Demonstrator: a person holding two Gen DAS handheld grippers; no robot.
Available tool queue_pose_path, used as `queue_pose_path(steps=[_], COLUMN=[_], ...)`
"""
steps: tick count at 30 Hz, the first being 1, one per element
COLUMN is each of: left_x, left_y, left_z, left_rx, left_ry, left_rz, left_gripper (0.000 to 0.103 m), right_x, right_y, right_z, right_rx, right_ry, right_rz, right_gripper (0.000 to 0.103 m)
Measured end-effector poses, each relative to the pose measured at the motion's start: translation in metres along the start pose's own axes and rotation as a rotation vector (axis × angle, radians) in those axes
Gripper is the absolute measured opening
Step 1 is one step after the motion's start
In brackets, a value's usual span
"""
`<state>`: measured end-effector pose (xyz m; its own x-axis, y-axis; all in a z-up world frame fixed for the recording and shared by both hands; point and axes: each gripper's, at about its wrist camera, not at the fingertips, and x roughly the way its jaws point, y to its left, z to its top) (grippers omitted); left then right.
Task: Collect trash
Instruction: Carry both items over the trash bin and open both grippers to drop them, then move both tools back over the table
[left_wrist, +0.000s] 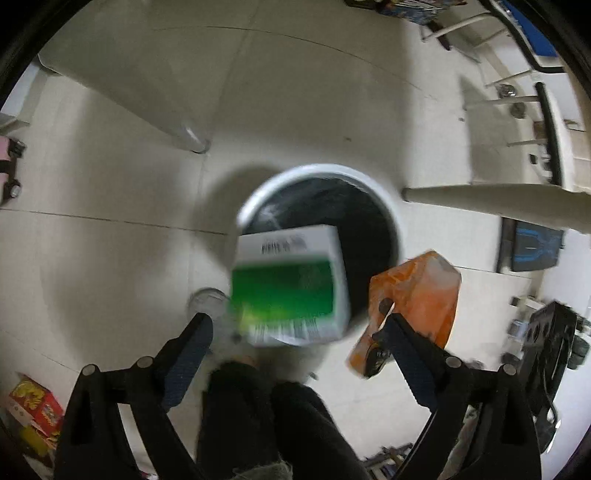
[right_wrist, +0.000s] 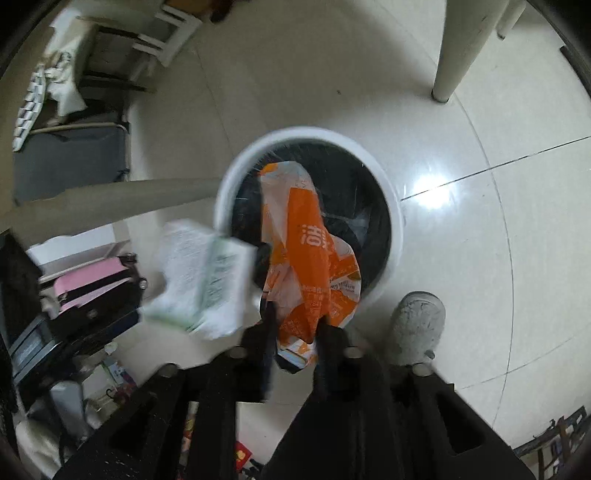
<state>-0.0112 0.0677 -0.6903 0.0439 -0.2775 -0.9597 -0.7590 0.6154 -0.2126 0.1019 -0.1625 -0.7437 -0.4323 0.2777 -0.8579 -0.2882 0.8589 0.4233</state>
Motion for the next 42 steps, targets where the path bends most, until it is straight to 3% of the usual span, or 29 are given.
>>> queue_pose_path(steps=[3, 5, 9, 13, 17, 22, 28, 37, 42], left_x=[-0.002, -0.004, -0.008, -0.015, -0.028, -0.065, -0.124, -0.249, -0.313], left_y=[-0.001, -0.004, -0.009, -0.015, -0.023, -0.029, -0.039, -0.055, -0.058], left_z=[-0.005, -0.011, -0.025, -0.042, -0.058, -0.072, -0.090, -0.119, -0.120], left_rx=[0.024, 0.054, 0.116, 0.128, 0.145, 0.154, 0.149, 0.177, 0.188], left_ry=[-0.055, -0.091, -0.126, -0.119, -0.119, -0.132, -0.151, -0.223, -0.280], left_rz=[0.099, 0.172, 0.307, 0.327, 0.326, 0.312, 0.289, 0.271, 0.256], left_gripper=[0.095, 0.095, 0.095, 0.095, 0.095, 0.095, 0.095, 0.095, 0.095], right_x=[0.022, 0.026, 0.026, 0.014, -0.008, -0.041, -0.100, -0.223, -0.292], right_y=[0.000, 0.004, 0.013, 0.024, 0.036, 0.052, 0.075, 0.139, 0.171], right_z=[0.008, 0.013, 0.019, 0.010, -0.009, -0.029, -0.050, -0.093, -0.110], right_rx=[-0.028, -0.062, -0.111, -0.155, -0.179, -0.185, -0.167, -0.183, -0.125], right_ry=[-0.038, -0.064, -0.100, -0.112, -0.120, -0.148, -0.168, -0.201, -0.229], right_rz=[-0.072, -0.154, -0.290, -0.388, -0.431, -0.452, -0.419, -0.376, -0.322], right_gripper=[0.089, 0.099, 0.099, 0.099, 0.099, 0.099, 0.099, 0.099, 0.099])
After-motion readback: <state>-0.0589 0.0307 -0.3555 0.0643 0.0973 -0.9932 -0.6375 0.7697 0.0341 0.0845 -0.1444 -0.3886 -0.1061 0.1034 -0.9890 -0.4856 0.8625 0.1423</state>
